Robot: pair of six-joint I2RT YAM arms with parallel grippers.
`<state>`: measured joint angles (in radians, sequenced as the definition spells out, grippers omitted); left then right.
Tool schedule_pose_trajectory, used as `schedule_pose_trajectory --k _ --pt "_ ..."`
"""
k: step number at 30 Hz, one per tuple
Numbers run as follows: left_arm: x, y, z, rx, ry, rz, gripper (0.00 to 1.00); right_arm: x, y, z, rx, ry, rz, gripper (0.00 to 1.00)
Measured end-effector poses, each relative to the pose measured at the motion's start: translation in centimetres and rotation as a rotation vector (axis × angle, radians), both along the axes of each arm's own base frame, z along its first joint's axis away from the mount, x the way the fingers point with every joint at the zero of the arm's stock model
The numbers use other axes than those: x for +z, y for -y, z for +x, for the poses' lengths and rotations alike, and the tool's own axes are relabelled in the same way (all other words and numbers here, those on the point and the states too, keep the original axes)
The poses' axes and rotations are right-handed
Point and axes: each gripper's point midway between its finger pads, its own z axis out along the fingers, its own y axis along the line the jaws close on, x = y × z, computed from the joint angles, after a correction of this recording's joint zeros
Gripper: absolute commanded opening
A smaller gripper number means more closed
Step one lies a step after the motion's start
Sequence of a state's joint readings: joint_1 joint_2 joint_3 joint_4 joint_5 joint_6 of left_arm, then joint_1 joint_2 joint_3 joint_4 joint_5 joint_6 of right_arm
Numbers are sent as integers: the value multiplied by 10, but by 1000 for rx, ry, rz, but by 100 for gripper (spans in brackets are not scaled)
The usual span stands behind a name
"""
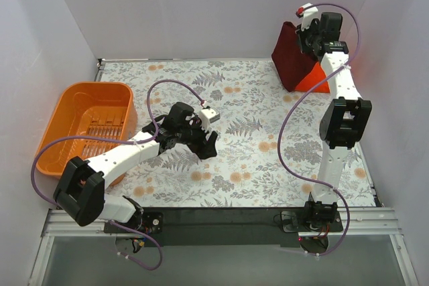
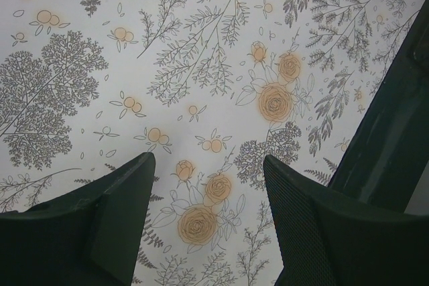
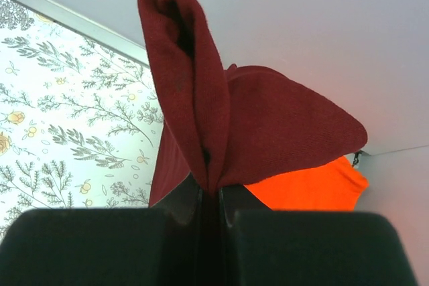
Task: Fold and stack the t-shirts
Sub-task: Neatly place the folded tshirt to the corner
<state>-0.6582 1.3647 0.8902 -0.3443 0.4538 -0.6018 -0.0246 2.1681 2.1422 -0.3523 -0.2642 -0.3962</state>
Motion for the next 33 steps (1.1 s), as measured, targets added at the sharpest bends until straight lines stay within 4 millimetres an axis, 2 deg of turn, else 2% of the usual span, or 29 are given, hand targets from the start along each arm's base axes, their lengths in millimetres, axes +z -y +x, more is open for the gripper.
schedule_pose_trajectory --k 17,33 --pt "0 -1 -2 -8 -9 10 64 20 2 -2 -5 34 4 1" --pt "14 6 2 -38 6 -10 65 19 37 -1 -53 34 -5 1"
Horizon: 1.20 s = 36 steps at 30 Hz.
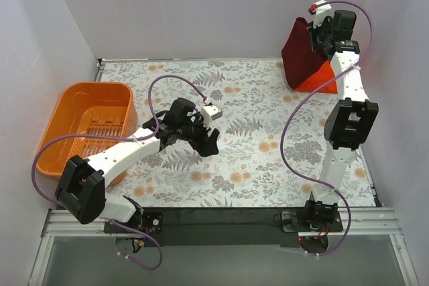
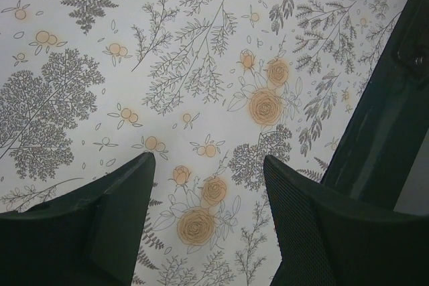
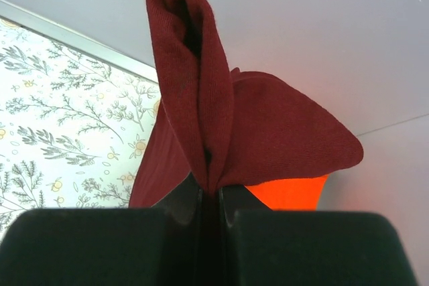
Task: Fold and stack the t-shirts
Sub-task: Neatly place the folded tshirt to the corner
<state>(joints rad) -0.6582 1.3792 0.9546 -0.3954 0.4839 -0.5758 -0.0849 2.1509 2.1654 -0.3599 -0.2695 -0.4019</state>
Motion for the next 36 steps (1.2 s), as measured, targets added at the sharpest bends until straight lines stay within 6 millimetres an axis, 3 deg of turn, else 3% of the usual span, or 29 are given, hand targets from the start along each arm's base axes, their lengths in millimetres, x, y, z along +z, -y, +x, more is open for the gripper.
schedule_pose_trajectory --k 7,18,36 --pt "-4 0 -1 -9 -14 14 65 -5 9 1 6 -2 -17 1" --pt "-10 3 1 -17 -41 28 65 -32 46 7 -12 -27 -46 1" --pt "-15 8 6 -23 -68 40 65 -53 82 22 13 26 -136 1"
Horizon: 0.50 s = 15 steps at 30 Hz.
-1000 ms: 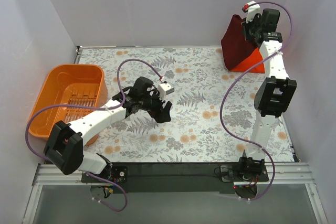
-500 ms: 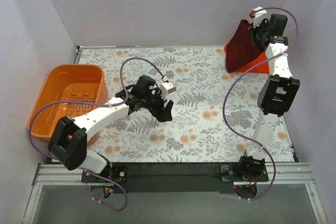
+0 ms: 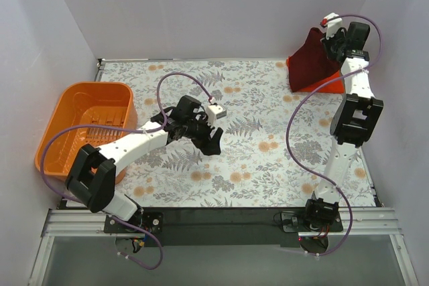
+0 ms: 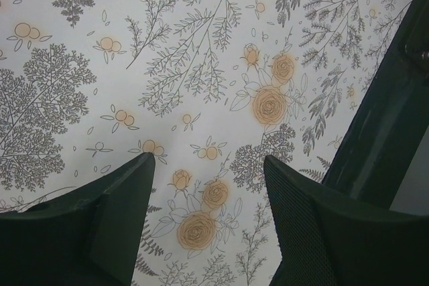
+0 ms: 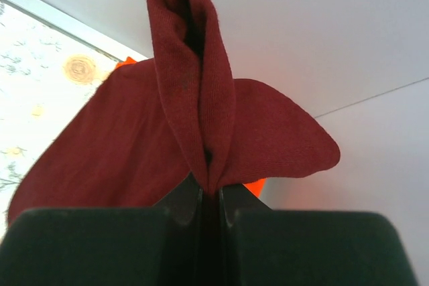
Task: Fold and stack the t-shirts
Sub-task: Neatly place the folded tshirt to the corner
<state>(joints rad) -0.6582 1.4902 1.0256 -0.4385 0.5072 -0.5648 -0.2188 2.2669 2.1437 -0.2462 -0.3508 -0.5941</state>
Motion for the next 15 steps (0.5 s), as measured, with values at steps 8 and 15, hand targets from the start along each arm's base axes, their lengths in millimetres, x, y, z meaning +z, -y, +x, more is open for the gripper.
schedule_pose_trajectory --k 8,15 --pt "-6 1 1 0 -18 13 65 -22 24 12 -19 30 -79 64" --pt "-2 2 3 1 -16 13 66 -8 42 22 -75 114 -158 77"
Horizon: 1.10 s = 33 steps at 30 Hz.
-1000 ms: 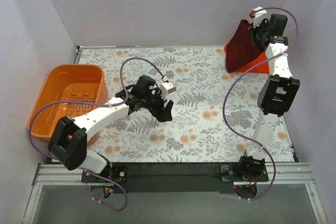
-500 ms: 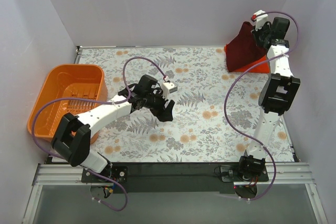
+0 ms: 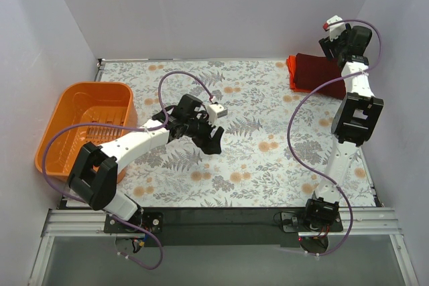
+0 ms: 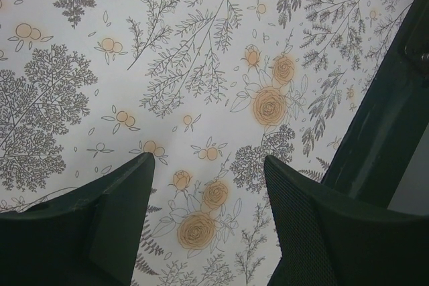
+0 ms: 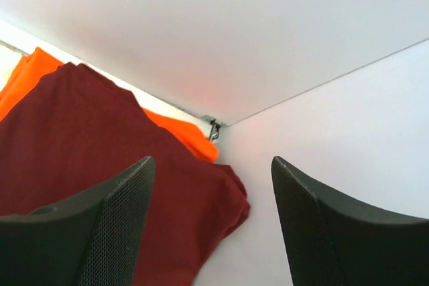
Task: Fold and stack the t-shirts
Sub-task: Neatly place the folded tshirt to the corner, then reset both grippers
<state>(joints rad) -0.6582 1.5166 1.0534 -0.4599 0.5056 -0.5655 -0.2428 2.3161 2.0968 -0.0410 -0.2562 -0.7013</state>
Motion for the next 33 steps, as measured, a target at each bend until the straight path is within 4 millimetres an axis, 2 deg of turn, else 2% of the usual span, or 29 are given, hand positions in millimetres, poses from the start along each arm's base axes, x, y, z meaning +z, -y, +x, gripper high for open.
schedule_pose_trajectory --k 3,7,12,14,15,19,21,23,26,29,33 --pt "0 -1 -1 4 -6 3 66 5 1 1 -3 21 -8 78" --pt "5 -2 -1 23 -13 -8 66 10 -4 -9 -1 15 12 80" --pt "22 -11 10 91 -39 -47 71 44 -24 -33 28 16 58 83" --pt "34 -17 22 141 -52 -67 73 68 -38 -47 48 16 81 86" --pt "44 -21 32 178 -56 -87 75 80 -48 -55 60 15 96 92" --pt "86 -43 73 312 -34 -154 78 125 -97 -94 126 -9 157 98" --pt "109 -60 97 392 -24 -187 79 139 -123 -116 164 -40 185 99" --pt "128 -84 124 474 -21 -224 79 142 -149 -142 201 -77 214 98" --pt "136 -129 155 610 -26 -244 79 122 -181 -192 244 -190 258 98" --pt "125 -161 163 707 -52 -210 80 83 -207 -242 276 -317 294 98" --pt "103 -167 152 723 -76 -153 85 13 -235 -312 316 -527 344 98"
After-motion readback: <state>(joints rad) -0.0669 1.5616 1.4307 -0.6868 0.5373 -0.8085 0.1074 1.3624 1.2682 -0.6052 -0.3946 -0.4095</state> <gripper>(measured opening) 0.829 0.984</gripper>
